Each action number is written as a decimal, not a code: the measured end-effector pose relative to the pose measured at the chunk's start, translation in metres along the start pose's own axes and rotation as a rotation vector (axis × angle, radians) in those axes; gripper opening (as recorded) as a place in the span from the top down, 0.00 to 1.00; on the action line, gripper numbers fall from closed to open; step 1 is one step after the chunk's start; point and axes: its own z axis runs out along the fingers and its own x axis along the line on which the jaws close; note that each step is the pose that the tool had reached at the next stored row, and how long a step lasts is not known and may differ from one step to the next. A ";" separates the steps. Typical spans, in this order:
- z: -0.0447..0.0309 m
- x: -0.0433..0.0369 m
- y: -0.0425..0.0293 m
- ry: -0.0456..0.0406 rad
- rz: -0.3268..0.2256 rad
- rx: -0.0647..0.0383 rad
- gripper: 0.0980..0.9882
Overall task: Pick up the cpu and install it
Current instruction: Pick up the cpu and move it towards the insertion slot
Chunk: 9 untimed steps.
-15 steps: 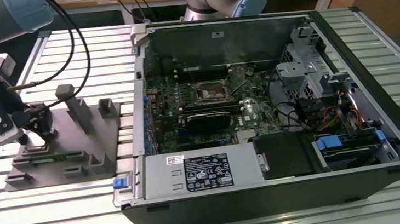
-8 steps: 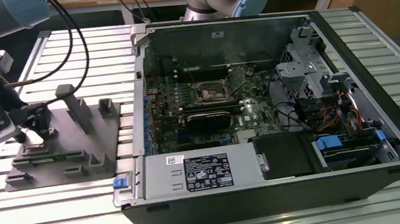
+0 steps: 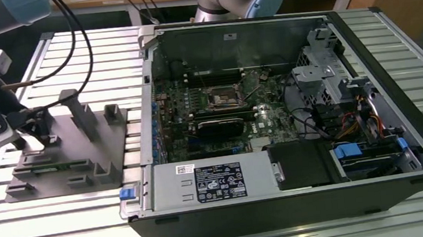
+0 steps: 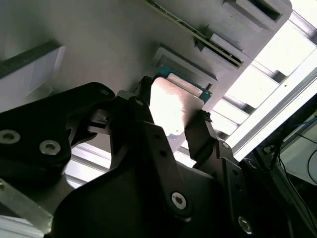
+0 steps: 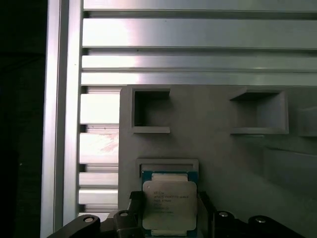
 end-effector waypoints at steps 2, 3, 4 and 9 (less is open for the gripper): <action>-0.0020 0.0000 0.0002 -0.0001 0.000 -0.001 0.52; -0.0031 0.0000 0.0002 -0.0001 0.000 -0.001 0.52; -0.0040 0.0000 0.0003 -0.0001 0.000 -0.002 0.52; -0.0088 0.0000 0.0005 -0.0001 0.000 -0.002 0.52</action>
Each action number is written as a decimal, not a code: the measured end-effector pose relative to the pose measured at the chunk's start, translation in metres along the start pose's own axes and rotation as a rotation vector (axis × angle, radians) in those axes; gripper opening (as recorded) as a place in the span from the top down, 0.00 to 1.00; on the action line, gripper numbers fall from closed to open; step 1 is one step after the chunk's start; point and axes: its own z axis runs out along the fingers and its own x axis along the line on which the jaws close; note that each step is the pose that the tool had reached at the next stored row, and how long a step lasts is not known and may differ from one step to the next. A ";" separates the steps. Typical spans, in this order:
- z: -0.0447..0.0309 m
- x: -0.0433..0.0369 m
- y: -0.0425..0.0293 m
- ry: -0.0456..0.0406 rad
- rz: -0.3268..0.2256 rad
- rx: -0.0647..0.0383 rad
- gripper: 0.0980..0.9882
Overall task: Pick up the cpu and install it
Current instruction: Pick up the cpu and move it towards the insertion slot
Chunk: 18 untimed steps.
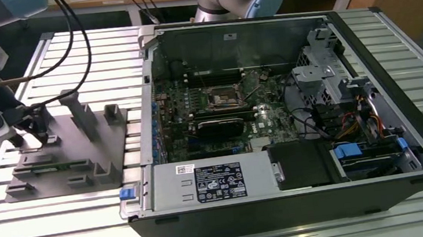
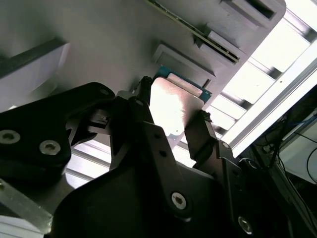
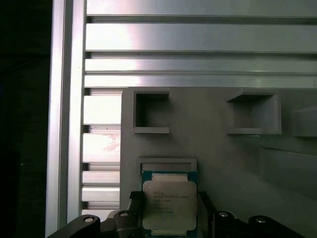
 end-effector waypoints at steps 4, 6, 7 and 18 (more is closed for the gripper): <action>-0.0043 0.0000 0.0003 0.0000 0.000 0.000 0.52; -0.0065 0.0000 0.0004 0.0000 0.000 0.000 0.52; -0.0075 0.0000 0.0005 0.0000 0.000 0.000 0.52; -0.0194 -0.0001 0.0012 0.0000 0.000 0.000 0.52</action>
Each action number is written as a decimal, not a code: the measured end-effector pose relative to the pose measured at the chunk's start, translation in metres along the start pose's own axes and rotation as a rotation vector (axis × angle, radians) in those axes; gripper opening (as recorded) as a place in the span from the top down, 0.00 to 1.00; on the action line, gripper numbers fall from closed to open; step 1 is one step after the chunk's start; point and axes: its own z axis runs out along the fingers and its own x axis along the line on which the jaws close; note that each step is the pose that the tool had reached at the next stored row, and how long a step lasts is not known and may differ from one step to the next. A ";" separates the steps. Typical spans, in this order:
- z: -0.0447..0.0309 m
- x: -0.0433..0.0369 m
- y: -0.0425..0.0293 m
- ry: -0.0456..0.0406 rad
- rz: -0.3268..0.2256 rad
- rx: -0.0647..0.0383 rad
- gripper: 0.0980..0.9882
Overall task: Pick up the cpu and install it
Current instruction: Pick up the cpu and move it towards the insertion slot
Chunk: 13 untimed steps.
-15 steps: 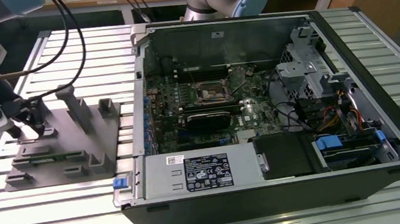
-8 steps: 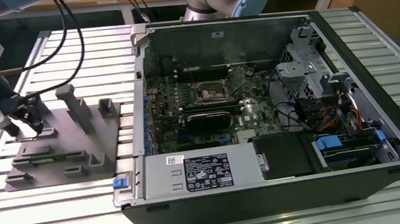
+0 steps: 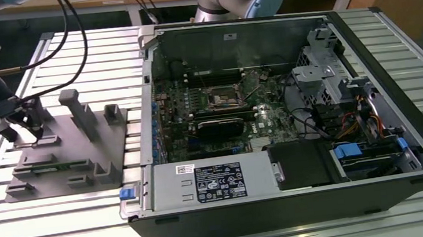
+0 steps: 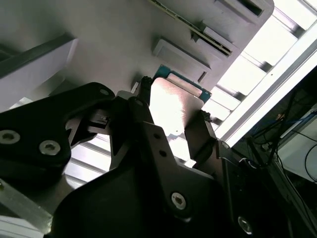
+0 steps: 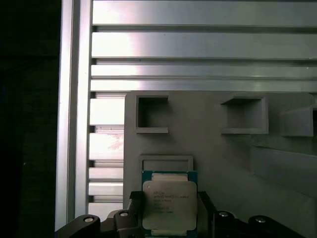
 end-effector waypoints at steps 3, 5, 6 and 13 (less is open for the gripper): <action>-0.0039 0.0000 0.0002 0.0000 0.000 0.000 0.52; -0.0064 0.0000 0.0004 0.0001 0.000 0.000 0.52; -0.0077 0.0000 0.0004 0.0000 0.000 0.000 0.52; -0.0172 0.0000 0.0010 0.0000 0.000 0.000 0.52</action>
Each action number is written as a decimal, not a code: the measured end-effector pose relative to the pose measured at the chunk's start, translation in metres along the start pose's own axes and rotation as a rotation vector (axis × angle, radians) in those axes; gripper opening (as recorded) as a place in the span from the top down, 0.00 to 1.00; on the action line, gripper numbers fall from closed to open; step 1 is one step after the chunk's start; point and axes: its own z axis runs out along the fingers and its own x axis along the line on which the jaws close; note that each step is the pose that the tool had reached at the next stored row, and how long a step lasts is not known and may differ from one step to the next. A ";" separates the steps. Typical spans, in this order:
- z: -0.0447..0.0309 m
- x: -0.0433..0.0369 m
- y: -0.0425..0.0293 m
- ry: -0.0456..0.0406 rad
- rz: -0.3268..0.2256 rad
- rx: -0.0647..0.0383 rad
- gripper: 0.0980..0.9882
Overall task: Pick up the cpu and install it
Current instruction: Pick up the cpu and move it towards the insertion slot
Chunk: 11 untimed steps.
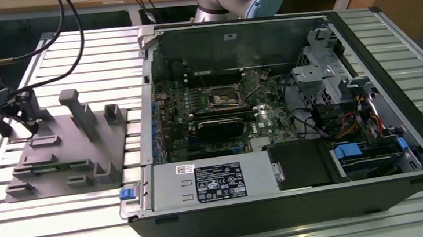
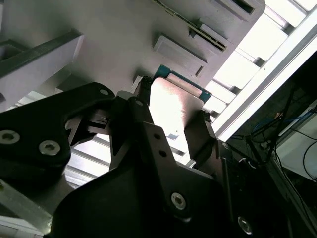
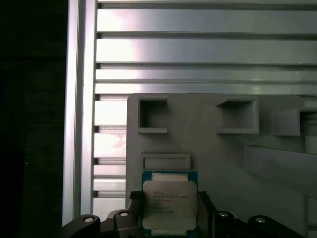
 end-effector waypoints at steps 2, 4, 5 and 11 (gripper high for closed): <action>-0.0028 0.0000 0.0002 0.0000 0.000 0.000 0.52; -0.0055 0.0000 0.0003 -0.0001 0.000 0.000 0.52; -0.0069 0.0000 0.0004 -0.0001 0.000 0.000 0.52; -0.0148 -0.0001 0.0009 0.0000 0.000 0.000 0.52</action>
